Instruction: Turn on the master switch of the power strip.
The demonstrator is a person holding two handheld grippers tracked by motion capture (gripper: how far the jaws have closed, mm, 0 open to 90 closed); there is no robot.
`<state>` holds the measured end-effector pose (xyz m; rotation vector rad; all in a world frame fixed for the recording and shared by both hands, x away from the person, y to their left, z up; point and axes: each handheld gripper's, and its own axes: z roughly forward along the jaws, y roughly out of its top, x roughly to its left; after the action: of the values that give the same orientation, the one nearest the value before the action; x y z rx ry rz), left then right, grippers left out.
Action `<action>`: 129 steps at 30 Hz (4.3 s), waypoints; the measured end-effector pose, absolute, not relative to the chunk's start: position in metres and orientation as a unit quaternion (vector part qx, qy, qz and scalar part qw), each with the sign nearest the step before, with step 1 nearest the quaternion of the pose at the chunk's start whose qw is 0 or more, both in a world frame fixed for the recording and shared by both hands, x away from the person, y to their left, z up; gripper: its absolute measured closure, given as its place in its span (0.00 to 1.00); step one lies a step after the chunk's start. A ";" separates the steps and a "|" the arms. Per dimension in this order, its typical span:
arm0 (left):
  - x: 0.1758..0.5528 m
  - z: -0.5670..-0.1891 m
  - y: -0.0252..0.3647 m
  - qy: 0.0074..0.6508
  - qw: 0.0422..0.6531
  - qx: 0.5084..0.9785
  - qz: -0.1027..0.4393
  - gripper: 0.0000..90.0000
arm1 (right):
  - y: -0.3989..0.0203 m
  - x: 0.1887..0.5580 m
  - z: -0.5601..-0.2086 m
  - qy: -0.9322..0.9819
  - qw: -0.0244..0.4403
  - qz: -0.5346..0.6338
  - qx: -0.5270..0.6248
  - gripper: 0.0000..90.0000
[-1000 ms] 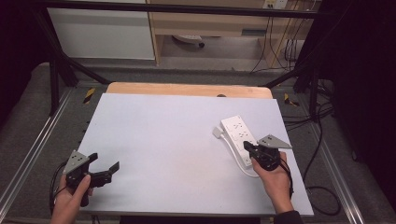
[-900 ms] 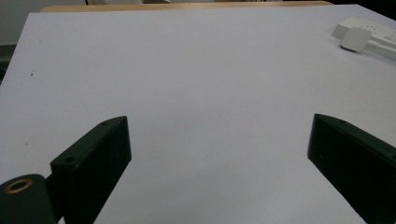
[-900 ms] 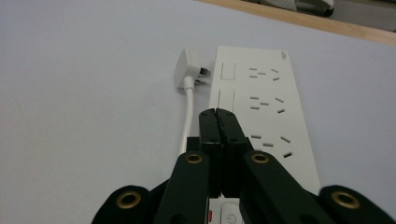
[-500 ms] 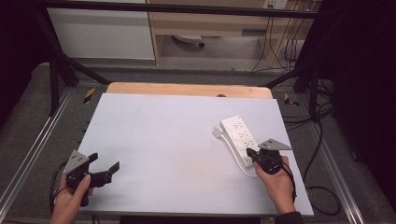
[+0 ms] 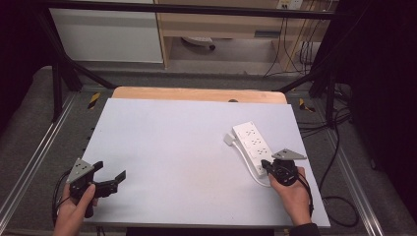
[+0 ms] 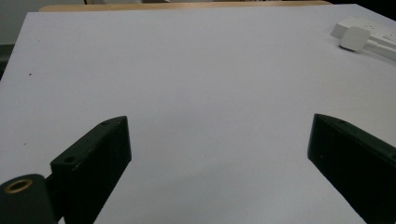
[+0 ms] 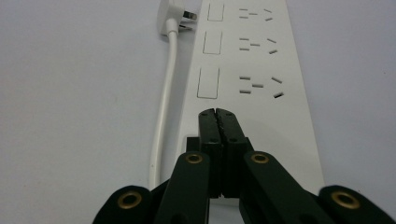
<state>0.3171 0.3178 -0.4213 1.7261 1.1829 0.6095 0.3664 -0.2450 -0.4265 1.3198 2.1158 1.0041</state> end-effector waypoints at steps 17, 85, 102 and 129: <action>0.317 -0.421 0.318 0.481 0.462 0.702 0.249 0.07 | -0.247 0.368 -0.430 0.769 0.226 0.353 0.483 1.00; 0.317 -0.422 0.318 0.485 0.457 0.703 0.248 0.07 | -0.244 0.366 -0.434 0.767 0.229 0.349 0.487 1.00; 0.318 -0.423 0.319 0.488 0.454 0.703 0.248 0.07 | -0.245 0.366 -0.435 0.766 0.223 0.351 0.490 1.00; 0.318 -0.423 0.319 0.488 0.451 0.705 0.247 0.07 | -0.246 0.367 -0.434 0.770 0.224 0.351 0.484 1.00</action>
<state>0.3180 0.3191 -0.4234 1.7415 1.2069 0.6115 0.3669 -0.2458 -0.4339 1.3359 2.1254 0.9678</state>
